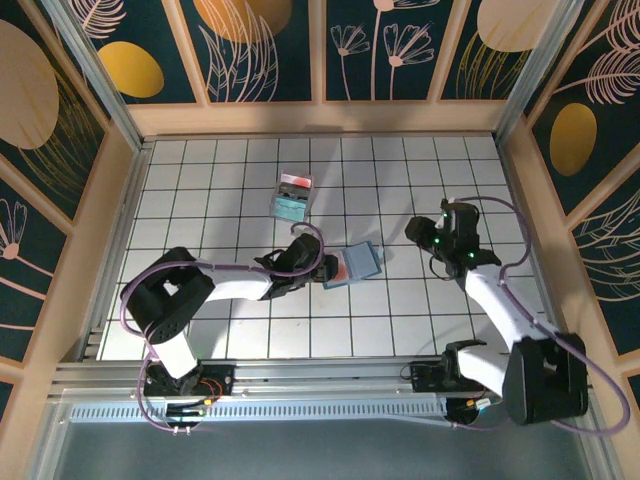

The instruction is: Take the credit cards out of the card holder

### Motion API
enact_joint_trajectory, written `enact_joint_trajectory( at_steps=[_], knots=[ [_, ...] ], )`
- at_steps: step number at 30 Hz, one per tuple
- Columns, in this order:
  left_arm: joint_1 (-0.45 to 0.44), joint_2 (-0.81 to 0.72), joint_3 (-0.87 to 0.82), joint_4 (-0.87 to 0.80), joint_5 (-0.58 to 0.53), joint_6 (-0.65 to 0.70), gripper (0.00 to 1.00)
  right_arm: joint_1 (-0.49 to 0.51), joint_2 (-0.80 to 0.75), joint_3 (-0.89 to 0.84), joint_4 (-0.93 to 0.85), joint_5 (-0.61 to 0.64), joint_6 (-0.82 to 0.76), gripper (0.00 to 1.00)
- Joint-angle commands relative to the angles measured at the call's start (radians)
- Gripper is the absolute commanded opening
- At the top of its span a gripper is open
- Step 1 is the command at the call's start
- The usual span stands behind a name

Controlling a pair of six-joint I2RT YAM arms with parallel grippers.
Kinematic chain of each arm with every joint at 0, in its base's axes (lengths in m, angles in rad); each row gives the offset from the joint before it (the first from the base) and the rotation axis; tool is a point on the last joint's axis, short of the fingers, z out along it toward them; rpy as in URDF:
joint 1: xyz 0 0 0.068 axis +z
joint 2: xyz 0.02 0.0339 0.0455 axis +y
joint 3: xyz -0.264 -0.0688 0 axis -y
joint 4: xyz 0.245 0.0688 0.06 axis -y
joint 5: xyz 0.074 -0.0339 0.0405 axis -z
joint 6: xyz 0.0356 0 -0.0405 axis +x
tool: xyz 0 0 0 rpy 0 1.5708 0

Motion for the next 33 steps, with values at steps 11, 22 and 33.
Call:
enact_joint_trajectory(
  at_steps=[11,22,33],
  knots=[
    [0.07,0.121,0.094,0.182,0.113,0.125,0.44,0.272,-0.114,-0.079,0.059,0.009,0.174,0.38],
    [0.076,0.027,0.071,0.015,0.052,0.083,0.42,0.377,0.061,-0.053,0.142,-0.072,0.269,0.35],
    [0.049,0.092,0.106,-0.022,0.06,0.083,0.23,0.38,0.27,0.035,0.163,-0.129,0.214,0.29]
  ],
)
